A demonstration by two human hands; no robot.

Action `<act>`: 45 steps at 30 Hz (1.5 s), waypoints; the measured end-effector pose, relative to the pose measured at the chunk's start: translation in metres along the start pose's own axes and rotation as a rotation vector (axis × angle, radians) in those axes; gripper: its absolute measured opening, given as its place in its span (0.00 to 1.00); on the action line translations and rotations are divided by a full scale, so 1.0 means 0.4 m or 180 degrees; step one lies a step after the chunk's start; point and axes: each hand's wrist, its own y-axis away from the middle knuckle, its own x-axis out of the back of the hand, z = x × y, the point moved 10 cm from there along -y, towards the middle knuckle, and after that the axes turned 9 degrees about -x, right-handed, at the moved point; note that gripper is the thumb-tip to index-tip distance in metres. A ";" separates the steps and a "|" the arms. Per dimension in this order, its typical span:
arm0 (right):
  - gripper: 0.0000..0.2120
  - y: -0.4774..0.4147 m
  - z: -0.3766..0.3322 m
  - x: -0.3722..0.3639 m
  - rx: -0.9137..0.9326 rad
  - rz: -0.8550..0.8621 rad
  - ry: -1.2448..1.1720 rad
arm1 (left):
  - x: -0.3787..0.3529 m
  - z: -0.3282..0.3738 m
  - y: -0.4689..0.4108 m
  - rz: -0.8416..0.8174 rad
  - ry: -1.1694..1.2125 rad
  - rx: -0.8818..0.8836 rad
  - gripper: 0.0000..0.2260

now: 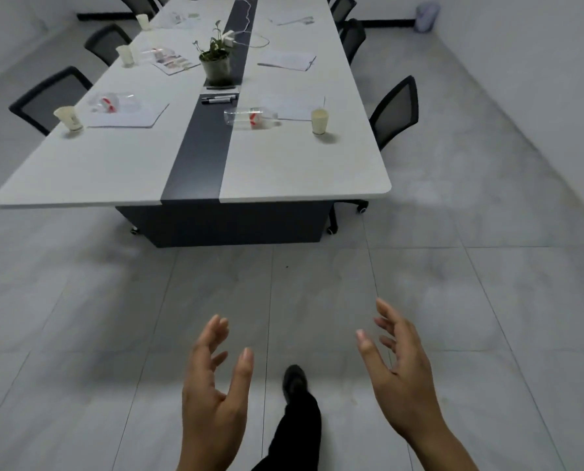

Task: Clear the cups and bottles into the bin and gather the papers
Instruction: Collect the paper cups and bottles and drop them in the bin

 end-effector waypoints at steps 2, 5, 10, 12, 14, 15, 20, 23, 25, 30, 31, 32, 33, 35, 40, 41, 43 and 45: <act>0.24 -0.126 -0.035 -0.023 0.0001 0.0031 0.0012 | -0.058 -0.030 -0.133 -0.0051 0.0106 0.0039 0.26; 0.24 -0.301 -0.114 -0.034 0.0001 0.0077 0.0015 | -0.139 -0.027 -0.350 -0.0222 0.0085 -0.0060 0.26; 0.25 -0.552 -0.249 -0.031 0.0061 0.0272 -0.0116 | -0.226 0.034 -0.685 -0.0287 0.0118 -0.0329 0.26; 0.24 -0.638 -0.273 -0.033 0.0014 0.0355 -0.0186 | -0.257 0.041 -0.785 -0.0321 0.0147 -0.0345 0.27; 0.23 -0.727 -0.278 -0.047 -0.0068 0.0349 -0.0211 | -0.294 0.027 -0.873 -0.0357 0.0118 -0.0364 0.28; 0.23 -0.775 -0.277 -0.058 -0.0111 0.0335 -0.0219 | -0.314 0.011 -0.913 -0.0372 0.0105 -0.0328 0.28; 0.29 -1.051 -0.248 -0.134 -0.0351 0.0189 -0.0268 | -0.434 -0.113 -1.107 -0.0473 -0.0153 -0.0038 0.28; 0.27 -1.236 -0.279 -0.180 -0.0338 0.0103 -0.0293 | -0.495 -0.141 -1.244 -0.0572 -0.0354 0.0119 0.29; 0.26 -1.359 -0.316 -0.214 -0.0332 -0.0006 -0.0265 | -0.517 -0.144 -1.347 -0.0580 -0.0540 0.0141 0.30; 0.22 -1.621 -0.402 -0.333 -0.0316 -0.0396 -0.0059 | -0.553 -0.197 -1.616 -0.0508 -0.0994 0.0144 0.29; 0.22 -1.656 -0.408 -0.357 -0.0337 -0.0457 0.0008 | -0.564 -0.218 -1.664 -0.0550 -0.1119 0.0121 0.29; 0.21 -1.685 -0.408 -0.379 -0.0388 -0.0501 0.0063 | -0.576 -0.243 -1.710 -0.0616 -0.1265 0.0099 0.29; 0.21 -1.709 -0.401 -0.395 -0.0470 -0.0524 0.0109 | -0.589 -0.270 -1.755 -0.0680 -0.1416 0.0087 0.29; 0.21 -1.745 -0.385 -0.422 -0.0620 -0.0527 0.0199 | -0.616 -0.324 -1.846 -0.0826 -0.1631 0.0037 0.29; 0.27 -1.837 -0.321 -0.475 -0.0991 -0.0290 0.0504 | -0.714 -0.521 -2.100 -0.1561 -0.2273 -0.0412 0.32; 0.29 -1.863 -0.305 -0.483 -0.1051 -0.0203 0.0551 | -0.738 -0.563 -2.146 -0.1722 -0.2428 -0.0542 0.33; 0.36 -1.918 -0.273 -0.493 -0.1144 0.0008 0.0610 | -0.788 -0.641 -2.218 -0.2076 -0.2738 -0.0803 0.35; 0.45 -1.972 -0.245 -0.506 -0.1224 0.0174 0.0640 | -0.828 -0.712 -2.271 -0.2372 -0.2982 -0.0838 0.39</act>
